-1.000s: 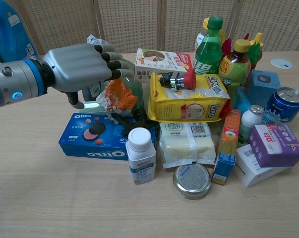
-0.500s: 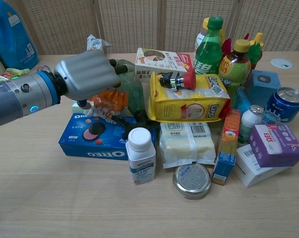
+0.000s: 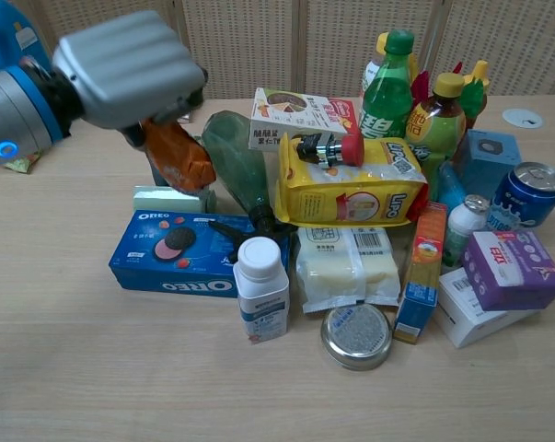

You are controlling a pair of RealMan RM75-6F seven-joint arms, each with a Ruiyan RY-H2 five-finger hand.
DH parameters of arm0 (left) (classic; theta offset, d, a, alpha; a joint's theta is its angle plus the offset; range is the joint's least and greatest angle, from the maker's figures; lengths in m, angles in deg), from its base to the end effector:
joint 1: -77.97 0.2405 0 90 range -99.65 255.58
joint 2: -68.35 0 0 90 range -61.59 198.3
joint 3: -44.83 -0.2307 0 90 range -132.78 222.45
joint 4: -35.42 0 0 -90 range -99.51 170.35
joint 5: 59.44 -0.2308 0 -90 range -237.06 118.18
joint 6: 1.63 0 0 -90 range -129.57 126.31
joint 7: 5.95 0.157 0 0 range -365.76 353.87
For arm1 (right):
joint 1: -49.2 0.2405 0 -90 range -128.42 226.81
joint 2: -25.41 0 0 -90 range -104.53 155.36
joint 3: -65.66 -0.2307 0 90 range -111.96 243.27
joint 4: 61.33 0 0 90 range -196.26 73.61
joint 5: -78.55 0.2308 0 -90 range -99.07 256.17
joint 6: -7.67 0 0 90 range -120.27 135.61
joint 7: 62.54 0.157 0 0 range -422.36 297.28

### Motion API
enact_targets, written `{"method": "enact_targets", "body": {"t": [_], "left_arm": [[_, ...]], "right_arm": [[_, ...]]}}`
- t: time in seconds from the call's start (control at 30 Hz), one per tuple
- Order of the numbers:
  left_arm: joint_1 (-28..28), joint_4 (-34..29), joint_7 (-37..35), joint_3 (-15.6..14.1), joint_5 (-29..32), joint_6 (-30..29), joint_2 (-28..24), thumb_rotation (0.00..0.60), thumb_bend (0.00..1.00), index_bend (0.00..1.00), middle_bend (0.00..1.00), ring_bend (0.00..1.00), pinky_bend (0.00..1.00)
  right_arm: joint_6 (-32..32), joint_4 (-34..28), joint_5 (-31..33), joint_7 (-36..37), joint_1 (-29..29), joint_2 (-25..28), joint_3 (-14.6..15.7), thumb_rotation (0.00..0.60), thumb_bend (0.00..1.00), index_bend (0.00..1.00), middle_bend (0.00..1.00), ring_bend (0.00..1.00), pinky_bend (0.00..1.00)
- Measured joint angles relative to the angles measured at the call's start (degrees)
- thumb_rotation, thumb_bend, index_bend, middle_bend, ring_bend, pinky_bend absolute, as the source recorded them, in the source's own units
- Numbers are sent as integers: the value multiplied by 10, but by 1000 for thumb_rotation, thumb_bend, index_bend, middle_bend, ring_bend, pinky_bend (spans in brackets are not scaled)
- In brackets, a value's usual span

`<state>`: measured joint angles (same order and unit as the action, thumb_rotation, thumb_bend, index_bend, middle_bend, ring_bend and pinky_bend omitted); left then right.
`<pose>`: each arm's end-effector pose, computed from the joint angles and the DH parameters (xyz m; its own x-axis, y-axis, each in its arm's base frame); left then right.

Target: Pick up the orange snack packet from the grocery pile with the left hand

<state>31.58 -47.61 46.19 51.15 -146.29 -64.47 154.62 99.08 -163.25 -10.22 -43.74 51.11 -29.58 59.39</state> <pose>-0.0777 0.3303 -0.0231 0.7921 -0.4374 0.4258 0.1644 -0.5190 -0.8388 -0.2643 -0.1892 0.1805 0.0662 0.1262 0.9898 -0.9941 -0.0766 0.0763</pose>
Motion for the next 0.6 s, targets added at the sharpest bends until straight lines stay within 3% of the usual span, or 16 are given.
{"method": "enact_targets", "body": {"t": [0.33, 0.6], "left_arm": [[15, -164, 9, 53, -1, -50, -148, 600, 25, 818, 544, 613, 825], [30, -226, 10, 79, 8, -69, -218, 600, 25, 818, 544, 614, 825]], "right_arm": [[5, -5, -6, -7, -2, 1, 2, 600, 0, 0, 0, 0, 0], [6, -9, -10, -14, -2, 0, 3, 600, 0, 0, 0, 0, 0]]}}
